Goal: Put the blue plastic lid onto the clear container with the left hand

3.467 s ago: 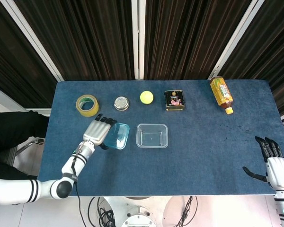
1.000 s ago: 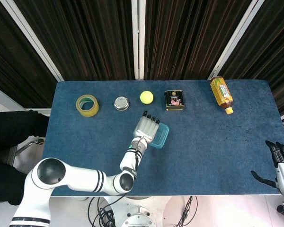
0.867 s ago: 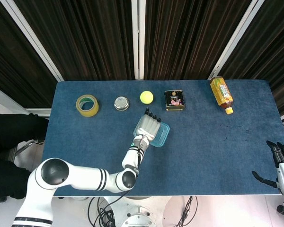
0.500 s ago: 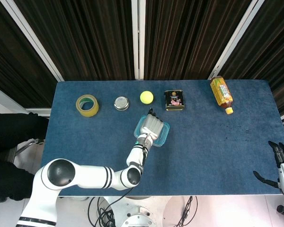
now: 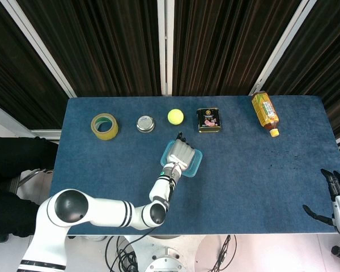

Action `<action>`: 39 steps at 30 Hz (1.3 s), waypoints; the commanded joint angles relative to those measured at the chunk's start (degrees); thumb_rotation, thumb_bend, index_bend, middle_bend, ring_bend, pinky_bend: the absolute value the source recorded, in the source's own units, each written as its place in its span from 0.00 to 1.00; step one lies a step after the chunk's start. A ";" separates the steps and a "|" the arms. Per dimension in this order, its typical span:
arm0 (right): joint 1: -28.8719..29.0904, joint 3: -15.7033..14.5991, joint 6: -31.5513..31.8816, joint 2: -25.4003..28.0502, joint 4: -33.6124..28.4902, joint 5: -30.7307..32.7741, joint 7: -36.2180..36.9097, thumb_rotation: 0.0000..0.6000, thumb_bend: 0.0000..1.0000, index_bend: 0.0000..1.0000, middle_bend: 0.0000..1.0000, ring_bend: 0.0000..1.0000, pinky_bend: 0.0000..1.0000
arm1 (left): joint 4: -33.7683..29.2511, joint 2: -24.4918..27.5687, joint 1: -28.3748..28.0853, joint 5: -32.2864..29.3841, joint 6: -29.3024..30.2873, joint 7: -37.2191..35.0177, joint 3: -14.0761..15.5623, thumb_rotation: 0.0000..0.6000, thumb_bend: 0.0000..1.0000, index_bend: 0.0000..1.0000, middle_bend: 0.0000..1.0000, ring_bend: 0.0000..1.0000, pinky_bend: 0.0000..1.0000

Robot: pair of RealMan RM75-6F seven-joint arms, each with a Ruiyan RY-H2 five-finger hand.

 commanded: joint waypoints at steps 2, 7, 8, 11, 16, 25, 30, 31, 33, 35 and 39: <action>-0.14 -0.04 0.17 0.03 -0.05 -0.06 -0.07 1.00 0.08 0.00 0.10 0.00 0.05 | -0.09 -0.06 -0.05 0.33 0.08 -0.56 0.29 1.00 0.05 0.29 0.26 0.11 0.05; -0.32 -0.03 0.47 0.24 -0.28 -0.16 -0.19 1.00 0.08 0.00 0.10 0.00 0.05 | -1.67 0.73 -0.05 0.07 1.56 -0.97 0.25 1.00 0.05 0.19 0.23 0.09 0.05; -0.33 -0.01 0.54 0.29 -0.31 -0.22 -0.18 1.00 0.08 0.00 0.10 0.00 0.05 | -2.39 1.13 0.06 -0.05 1.76 -1.23 0.02 1.00 0.05 0.15 0.20 0.07 0.05; -0.39 0.00 0.75 0.42 -0.39 -0.39 -0.19 1.00 0.08 0.00 0.10 0.00 0.05 | -5.16 2.76 1.07 2.01 2.24 -3.26 -0.20 1.00 0.05 0.10 0.14 0.02 0.05; -0.27 0.04 0.93 0.53 -0.37 -0.82 0.03 1.00 0.08 0.00 0.10 0.00 0.05 | -12.49 6.69 5.03 9.90 3.91 -8.98 1.52 1.00 0.04 0.11 0.12 0.02 0.04; 0.45 0.07 0.57 0.27 -0.50 -1.63 -0.24 1.00 0.08 0.00 0.09 0.00 0.05 | -21.23 10.75 11.87 19.17 6.09 -15.87 8.37 1.00 0.00 0.22 0.18 0.02 0.03; 0.49 0.01 0.65 0.28 -0.84 -1.78 -0.57 1.00 0.08 0.00 0.09 0.00 0.05 | -20.62 10.00 13.14 21.25 6.03 -18.07 9.44 1.00 0.00 0.22 0.18 0.02 0.03; 0.45 0.00 0.69 0.35 -0.94 -1.74 -0.65 1.00 0.08 0.00 0.09 0.00 0.05 | -20.52 9.93 13.22 21.53 6.26 -18.00 9.72 1.00 0.00 0.22 0.18 0.02 0.03; 0.39 0.01 0.71 0.44 -1.08 -1.62 -0.75 1.00 0.08 0.00 0.09 0.00 0.05 | -20.64 9.89 13.11 21.41 6.69 -17.22 10.33 1.00 0.00 0.22 0.18 0.02 0.03; 0.38 0.03 0.67 0.51 -1.22 -1.51 -0.88 1.00 0.08 0.00 0.09 0.00 0.05 | -20.99 9.90 12.98 20.51 7.00 -16.62 10.47 1.00 0.00 0.22 0.18 0.02 0.03; 0.49 -0.01 0.55 0.53 -1.46 -1.60 -1.11 1.00 0.08 0.00 0.09 0.00 0.05 | -21.56 10.05 13.14 20.33 7.73 -16.30 10.84 1.00 0.00 0.23 0.19 0.02 0.03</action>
